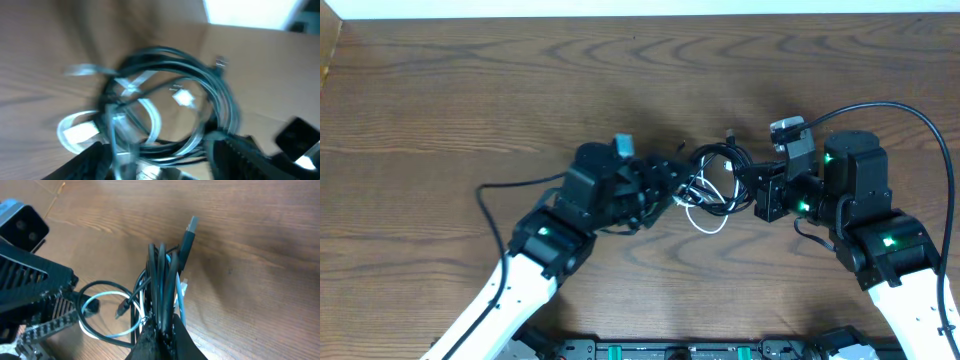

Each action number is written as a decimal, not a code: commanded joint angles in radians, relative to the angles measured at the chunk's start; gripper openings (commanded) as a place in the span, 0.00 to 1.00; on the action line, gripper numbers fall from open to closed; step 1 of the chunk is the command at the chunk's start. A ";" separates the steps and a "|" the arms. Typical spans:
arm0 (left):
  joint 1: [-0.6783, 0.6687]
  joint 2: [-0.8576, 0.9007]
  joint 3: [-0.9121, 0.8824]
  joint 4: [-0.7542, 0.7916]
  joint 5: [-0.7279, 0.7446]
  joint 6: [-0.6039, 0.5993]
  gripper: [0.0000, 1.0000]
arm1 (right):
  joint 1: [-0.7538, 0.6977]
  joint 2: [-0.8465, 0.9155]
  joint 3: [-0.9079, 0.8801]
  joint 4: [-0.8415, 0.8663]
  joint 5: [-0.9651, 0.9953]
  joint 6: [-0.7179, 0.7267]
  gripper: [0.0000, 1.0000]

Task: Untangle cables
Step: 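Move the left gripper in and grasp the bundle beside the right gripper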

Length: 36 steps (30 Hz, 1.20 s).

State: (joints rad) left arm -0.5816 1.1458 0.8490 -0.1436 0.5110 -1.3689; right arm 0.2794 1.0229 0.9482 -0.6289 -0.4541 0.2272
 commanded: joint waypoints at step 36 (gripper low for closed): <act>-0.027 0.199 0.019 -0.557 -0.501 0.684 0.08 | -0.251 -0.142 0.007 0.098 -0.203 0.098 0.01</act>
State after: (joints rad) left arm -0.6216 1.3464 0.8738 -0.6651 0.2089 -0.7219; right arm 0.0715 0.9020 0.9409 -0.5358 -0.6373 0.3515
